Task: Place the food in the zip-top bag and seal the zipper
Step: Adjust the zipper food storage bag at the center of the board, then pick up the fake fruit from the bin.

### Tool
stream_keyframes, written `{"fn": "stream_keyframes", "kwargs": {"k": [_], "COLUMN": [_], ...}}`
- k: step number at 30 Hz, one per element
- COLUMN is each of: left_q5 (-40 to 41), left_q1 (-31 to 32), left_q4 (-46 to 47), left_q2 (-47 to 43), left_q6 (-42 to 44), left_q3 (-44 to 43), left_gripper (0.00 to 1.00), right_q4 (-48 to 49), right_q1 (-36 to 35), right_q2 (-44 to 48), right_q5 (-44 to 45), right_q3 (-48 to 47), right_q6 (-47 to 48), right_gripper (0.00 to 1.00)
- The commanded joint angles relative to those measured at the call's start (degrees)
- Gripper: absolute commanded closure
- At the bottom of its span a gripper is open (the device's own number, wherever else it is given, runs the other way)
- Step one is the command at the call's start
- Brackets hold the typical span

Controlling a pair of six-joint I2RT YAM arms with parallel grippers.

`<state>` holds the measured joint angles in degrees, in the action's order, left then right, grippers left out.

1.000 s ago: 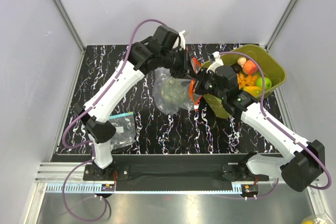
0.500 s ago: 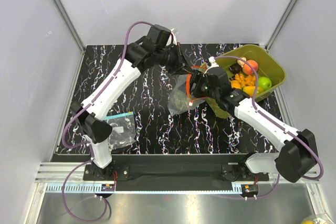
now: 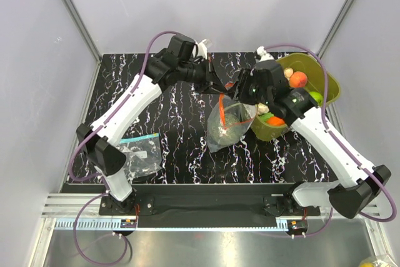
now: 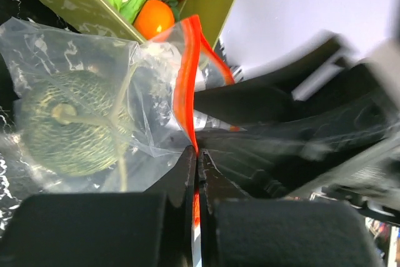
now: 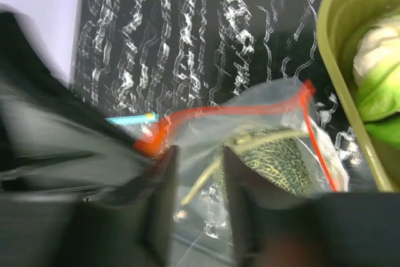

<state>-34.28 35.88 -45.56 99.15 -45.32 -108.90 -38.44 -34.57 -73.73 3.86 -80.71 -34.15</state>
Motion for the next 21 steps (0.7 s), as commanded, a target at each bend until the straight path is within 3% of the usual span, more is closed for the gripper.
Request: {"fn": "stream_keyframes", "kwargs": {"k": [1, 4, 8, 12, 21], "left_q5": [-3.43, -2.81, -3.95, -3.25, -2.98], "left_q1": [0.68, 0.16, -1.16, -3.0, -5.2], "left_q4": [-0.31, -2.51, -3.48, -4.54, -3.66], "left_q2": [2.01, 2.88, 3.68, 3.33, 1.92], "left_q6": [4.36, 5.85, 6.12, 7.44, 8.84], "left_q3": [-1.48, -3.94, -3.34, -3.07, 0.88], "left_gripper": [1.0, 1.0, 1.0, 1.0, 1.0], "right_q4": [-2.87, -3.93, -5.68, -15.78, -18.34], "right_q1": [1.34, 3.19, 4.94, 10.03, 24.01], "right_q2": [-1.58, -3.96, -4.49, -5.72, -8.7], "right_q5": [-0.25, -3.33, -3.68, -1.06, 0.28], "right_q3": [-7.17, -10.52, -14.46, -17.46, -15.89], "right_q6": [-2.5, -2.32, -2.85, -3.9, -0.13], "right_gripper": [0.64, 0.65, 0.43, 0.51, 0.5]}}
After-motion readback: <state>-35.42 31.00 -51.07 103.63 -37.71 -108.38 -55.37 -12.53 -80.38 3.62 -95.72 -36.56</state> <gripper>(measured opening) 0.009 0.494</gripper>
